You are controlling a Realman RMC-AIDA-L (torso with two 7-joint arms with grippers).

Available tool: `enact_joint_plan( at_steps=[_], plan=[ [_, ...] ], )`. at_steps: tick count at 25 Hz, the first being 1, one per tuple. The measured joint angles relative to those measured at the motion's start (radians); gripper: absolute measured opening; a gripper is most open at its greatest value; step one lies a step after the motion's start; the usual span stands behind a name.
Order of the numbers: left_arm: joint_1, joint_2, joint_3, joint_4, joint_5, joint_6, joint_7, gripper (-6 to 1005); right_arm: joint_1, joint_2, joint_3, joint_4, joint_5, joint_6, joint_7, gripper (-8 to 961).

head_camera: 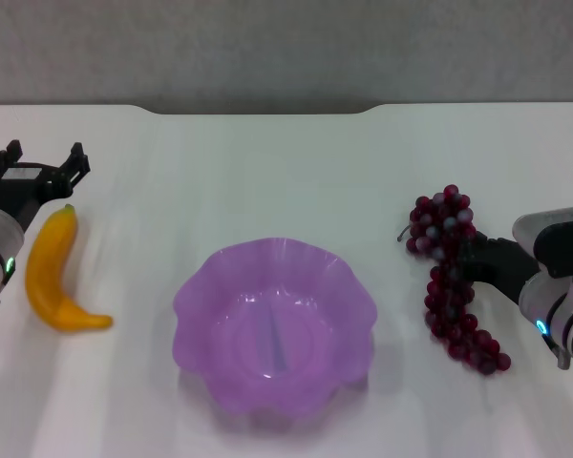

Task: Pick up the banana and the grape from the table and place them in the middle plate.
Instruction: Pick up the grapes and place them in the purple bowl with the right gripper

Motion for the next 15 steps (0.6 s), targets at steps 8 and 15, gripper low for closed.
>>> enact_joint_plan(
  at_steps=[8, 15],
  plan=[
    [0.0, 0.0, 0.0, 0.0, 0.0, 0.0, 0.0, 884, 0.0, 0.0, 0.0, 0.0, 0.0, -0.001, 0.0, 154],
    [0.0, 0.0, 0.0, 0.0, 0.0, 0.0, 0.0, 884, -0.007, 0.002, -0.006, -0.001, 0.0, -0.037, 0.0, 150]
  ],
)
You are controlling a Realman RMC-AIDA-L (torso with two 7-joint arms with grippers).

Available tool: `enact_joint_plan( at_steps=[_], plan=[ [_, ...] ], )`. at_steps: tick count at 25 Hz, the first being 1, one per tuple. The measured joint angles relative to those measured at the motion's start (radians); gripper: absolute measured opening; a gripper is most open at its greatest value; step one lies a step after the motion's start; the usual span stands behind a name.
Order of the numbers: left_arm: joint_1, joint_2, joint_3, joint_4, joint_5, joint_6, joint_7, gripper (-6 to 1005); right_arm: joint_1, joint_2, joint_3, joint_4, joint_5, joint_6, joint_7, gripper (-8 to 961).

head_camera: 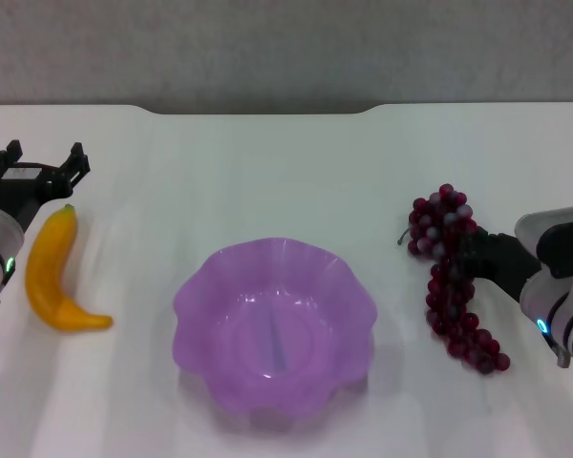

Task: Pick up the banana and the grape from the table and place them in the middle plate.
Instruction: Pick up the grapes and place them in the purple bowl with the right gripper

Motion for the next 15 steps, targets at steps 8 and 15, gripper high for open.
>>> enact_joint_plan(
  at_steps=[8, 15],
  plan=[
    [0.003, 0.0, 0.0, 0.0, 0.0, 0.0, 0.0, 884, -0.012, 0.001, -0.02, -0.007, 0.0, -0.061, 0.0, 148],
    [0.016, 0.002, 0.0, 0.0, 0.0, 0.0, 0.0, 884, -0.014, -0.001, -0.014, -0.02, 0.001, -0.088, 0.0, 144]
  ],
)
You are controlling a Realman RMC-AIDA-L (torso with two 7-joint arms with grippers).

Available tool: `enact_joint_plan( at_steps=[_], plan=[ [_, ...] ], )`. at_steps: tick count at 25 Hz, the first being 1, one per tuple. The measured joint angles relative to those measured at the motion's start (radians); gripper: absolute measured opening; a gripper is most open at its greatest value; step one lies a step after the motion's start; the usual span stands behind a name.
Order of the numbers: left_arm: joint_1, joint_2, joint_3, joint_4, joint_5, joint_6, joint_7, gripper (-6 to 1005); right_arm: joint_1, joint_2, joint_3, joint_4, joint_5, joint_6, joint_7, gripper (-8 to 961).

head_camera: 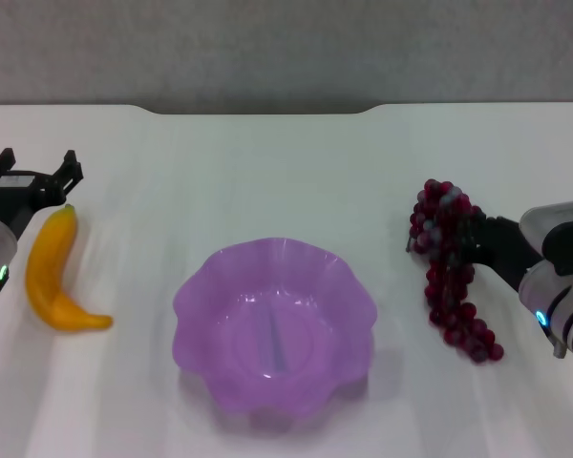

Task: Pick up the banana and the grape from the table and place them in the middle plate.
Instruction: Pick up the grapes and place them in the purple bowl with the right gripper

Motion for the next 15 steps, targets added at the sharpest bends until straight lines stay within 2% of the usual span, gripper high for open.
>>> enact_joint_plan(
  at_steps=[8, 15],
  plan=[
    [0.01, 0.002, 0.0, 0.0, 0.0, 0.0, 0.0, 884, -0.003, -0.004, -0.004, -0.014, -0.001, -0.087, -0.01, 142],
    [0.021, 0.004, 0.0, 0.0, 0.0, 0.0, 0.0, 884, -0.004, -0.005, 0.004, -0.059, 0.001, -0.097, -0.09, 142]
  ],
)
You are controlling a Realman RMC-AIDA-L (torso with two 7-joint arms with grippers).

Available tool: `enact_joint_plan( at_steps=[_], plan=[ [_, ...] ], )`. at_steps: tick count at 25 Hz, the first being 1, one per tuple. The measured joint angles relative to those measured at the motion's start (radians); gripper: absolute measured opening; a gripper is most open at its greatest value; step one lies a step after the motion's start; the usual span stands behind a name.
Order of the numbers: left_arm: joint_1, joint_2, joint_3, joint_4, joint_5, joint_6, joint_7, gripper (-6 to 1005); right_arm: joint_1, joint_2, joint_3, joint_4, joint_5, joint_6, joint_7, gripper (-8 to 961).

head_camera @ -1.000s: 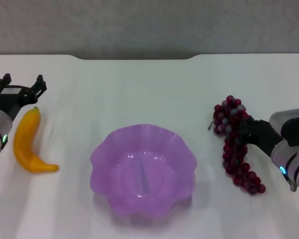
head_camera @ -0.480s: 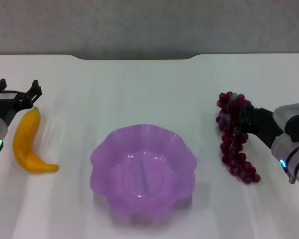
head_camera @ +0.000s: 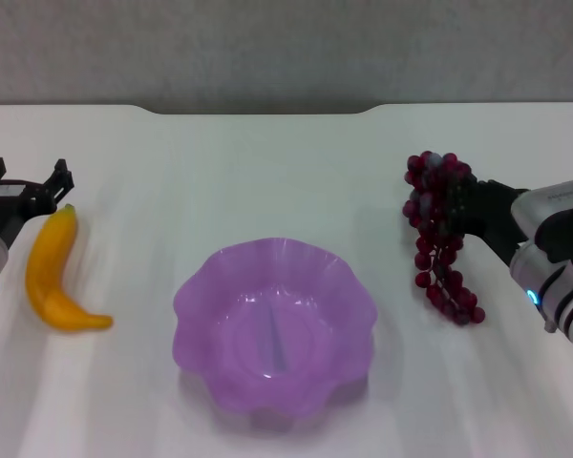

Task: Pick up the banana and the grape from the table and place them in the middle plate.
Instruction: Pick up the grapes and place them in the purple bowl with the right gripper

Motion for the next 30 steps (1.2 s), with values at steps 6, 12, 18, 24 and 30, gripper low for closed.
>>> enact_joint_plan(
  at_steps=[6, 12, 18, 24, 30],
  plan=[
    [0.001, 0.001, 0.0, 0.0, 0.0, 0.0, 0.0, 884, -0.017, -0.002, 0.0, -0.054, -0.002, -0.038, -0.036, 140],
    [0.004, 0.001, 0.0, 0.0, 0.0, 0.0, 0.002, 884, -0.019, -0.006, 0.044, -0.124, -0.002, -0.023, -0.081, 140],
    [0.006, 0.001, 0.0, 0.0, 0.0, -0.001, 0.002, 884, -0.05, -0.012, 0.12, -0.246, -0.005, 0.034, -0.206, 139],
    [0.006, 0.001, 0.0, 0.0, 0.0, -0.002, 0.002, 884, -0.115, -0.011, 0.217, -0.421, -0.017, 0.153, -0.371, 137],
    [0.006, 0.001, 0.0, 0.0, 0.0, -0.002, 0.002, 883, -0.14, -0.01, 0.252, -0.527, -0.017, 0.238, -0.435, 136]
  ],
)
